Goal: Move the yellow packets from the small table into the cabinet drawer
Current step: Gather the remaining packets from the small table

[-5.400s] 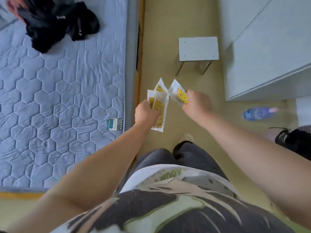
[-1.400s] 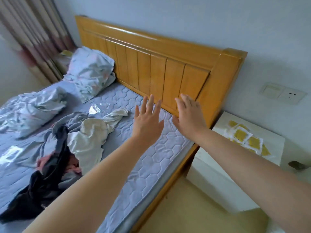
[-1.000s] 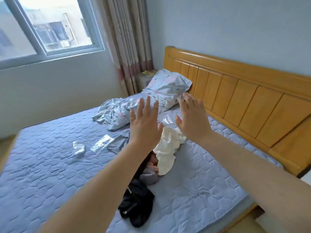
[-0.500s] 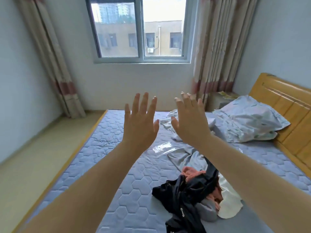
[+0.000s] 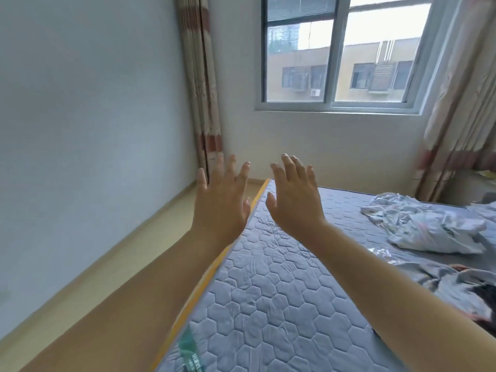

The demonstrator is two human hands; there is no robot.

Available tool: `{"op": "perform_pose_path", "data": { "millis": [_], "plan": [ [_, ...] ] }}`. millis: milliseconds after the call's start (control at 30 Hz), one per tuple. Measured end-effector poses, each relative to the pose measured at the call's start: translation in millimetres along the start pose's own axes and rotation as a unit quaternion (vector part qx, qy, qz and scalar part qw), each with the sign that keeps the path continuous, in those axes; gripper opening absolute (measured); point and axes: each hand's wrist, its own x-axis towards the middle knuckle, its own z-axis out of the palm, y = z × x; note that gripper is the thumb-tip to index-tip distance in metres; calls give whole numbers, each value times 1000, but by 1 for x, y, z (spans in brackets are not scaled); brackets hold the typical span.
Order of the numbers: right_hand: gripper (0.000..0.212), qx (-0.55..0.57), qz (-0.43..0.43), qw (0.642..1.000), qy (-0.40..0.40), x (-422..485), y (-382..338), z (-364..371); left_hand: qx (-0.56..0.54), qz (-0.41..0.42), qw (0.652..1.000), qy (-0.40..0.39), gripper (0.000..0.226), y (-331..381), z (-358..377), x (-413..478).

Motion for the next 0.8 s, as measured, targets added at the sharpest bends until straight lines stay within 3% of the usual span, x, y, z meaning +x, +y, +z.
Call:
{"op": "perform_pose_path", "data": {
  "millis": [267, 467, 800],
  "plan": [
    [59, 9, -40, 999, -20, 64, -145, 66, -22, -63, 998, -16, 67, -154, 23, -18],
    [60, 37, -50, 998, -22, 134, -232, 142, 20, -58, 998, -20, 68, -277, 72, -10],
    [62, 71, 20, 997, -6, 322, -333, 295, 72, 14, 995, -64, 68, -494, 190, 131]
  ]
}}
